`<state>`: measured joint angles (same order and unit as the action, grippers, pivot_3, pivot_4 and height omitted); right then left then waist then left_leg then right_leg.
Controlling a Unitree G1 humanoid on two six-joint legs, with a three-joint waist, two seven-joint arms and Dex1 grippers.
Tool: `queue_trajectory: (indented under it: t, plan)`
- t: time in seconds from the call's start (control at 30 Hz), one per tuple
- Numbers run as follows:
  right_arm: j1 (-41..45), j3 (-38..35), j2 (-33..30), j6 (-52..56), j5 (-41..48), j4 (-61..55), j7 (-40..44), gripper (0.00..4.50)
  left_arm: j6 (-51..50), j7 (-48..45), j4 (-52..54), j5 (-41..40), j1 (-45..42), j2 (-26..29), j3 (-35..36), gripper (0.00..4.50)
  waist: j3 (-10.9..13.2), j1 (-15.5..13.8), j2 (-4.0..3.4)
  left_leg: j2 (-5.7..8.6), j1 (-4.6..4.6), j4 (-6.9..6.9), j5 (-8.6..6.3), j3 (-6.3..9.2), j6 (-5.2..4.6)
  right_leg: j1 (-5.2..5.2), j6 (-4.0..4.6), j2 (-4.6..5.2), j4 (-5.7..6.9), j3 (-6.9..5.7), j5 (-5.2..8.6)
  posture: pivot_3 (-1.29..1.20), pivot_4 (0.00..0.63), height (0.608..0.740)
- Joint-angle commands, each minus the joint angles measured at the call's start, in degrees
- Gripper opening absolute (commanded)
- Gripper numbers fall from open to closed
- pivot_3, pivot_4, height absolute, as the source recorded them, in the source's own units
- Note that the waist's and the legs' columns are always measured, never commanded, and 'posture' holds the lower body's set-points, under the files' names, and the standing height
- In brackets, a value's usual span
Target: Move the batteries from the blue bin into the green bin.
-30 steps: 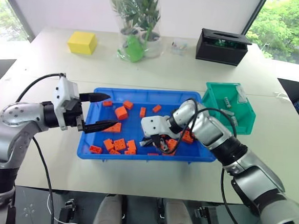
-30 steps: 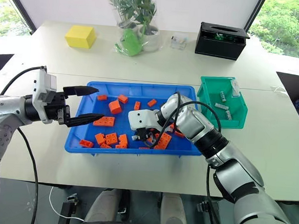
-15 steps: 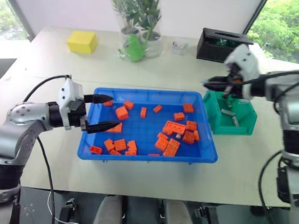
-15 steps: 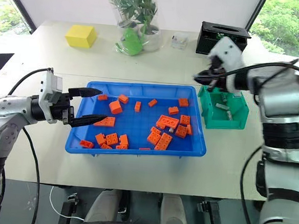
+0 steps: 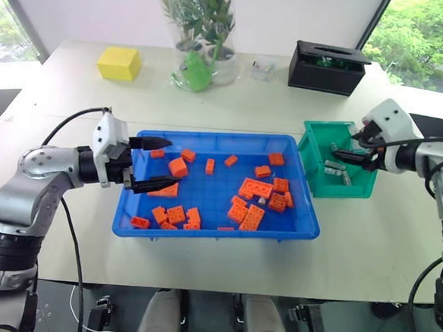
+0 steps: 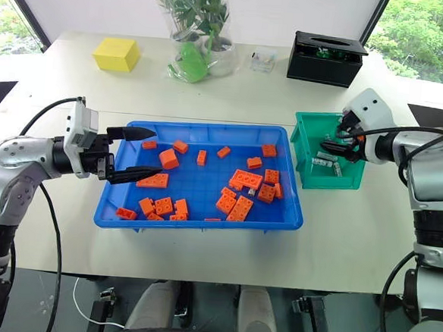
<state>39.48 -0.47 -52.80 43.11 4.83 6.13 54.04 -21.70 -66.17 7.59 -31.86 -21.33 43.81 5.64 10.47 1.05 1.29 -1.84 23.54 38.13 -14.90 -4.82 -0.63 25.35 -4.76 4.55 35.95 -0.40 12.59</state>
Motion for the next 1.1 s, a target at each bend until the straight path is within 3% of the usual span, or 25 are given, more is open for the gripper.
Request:
queue_trajectory:
  t: [0.03,0.37,0.73,1.1]
  plan:
    - [2.7,0.9,1.9,-0.3,2.7,-4.1,1.4,3.01,1.1,-0.2,0.7,0.0,-1.1,0.0,0.6,4.50,0.0,0.0,0.00,0.00,0.00,0.00,0.00,0.01,0.00,0.00,0.00,-0.01,0.00,0.00,0.00,0.00,0.150,0.736]
    - [1.2,10.8,10.3,9.9,11.2,-21.1,4.0,3.01,0.2,0.5,2.5,-0.5,-0.2,0.4,1.2,4.50,0.0,-0.5,0.03,-0.02,0.06,0.02,0.00,0.17,0.00,-0.03,-0.10,0.03,0.04,-0.05,-0.05,0.00,0.150,0.736]
    - [-3.3,18.7,9.2,4.9,7.5,-18.8,3.6,3.01,-0.4,1.5,4.4,-1.0,1.2,0.7,2.2,4.50,0.0,-0.3,0.04,0.00,0.06,0.05,0.00,0.13,0.00,-0.06,-0.01,0.01,-0.03,-0.06,0.00,0.00,0.150,0.736]
    - [-3.4,18.2,8.6,0.8,5.6,-12.4,3.7,3.01,-0.7,1.9,4.6,-1.4,1.1,0.9,2.2,4.50,0.0,-0.3,0.05,0.01,0.05,0.07,0.00,0.12,0.00,-0.07,-0.01,0.01,-0.02,-0.06,0.00,0.00,0.150,0.736]
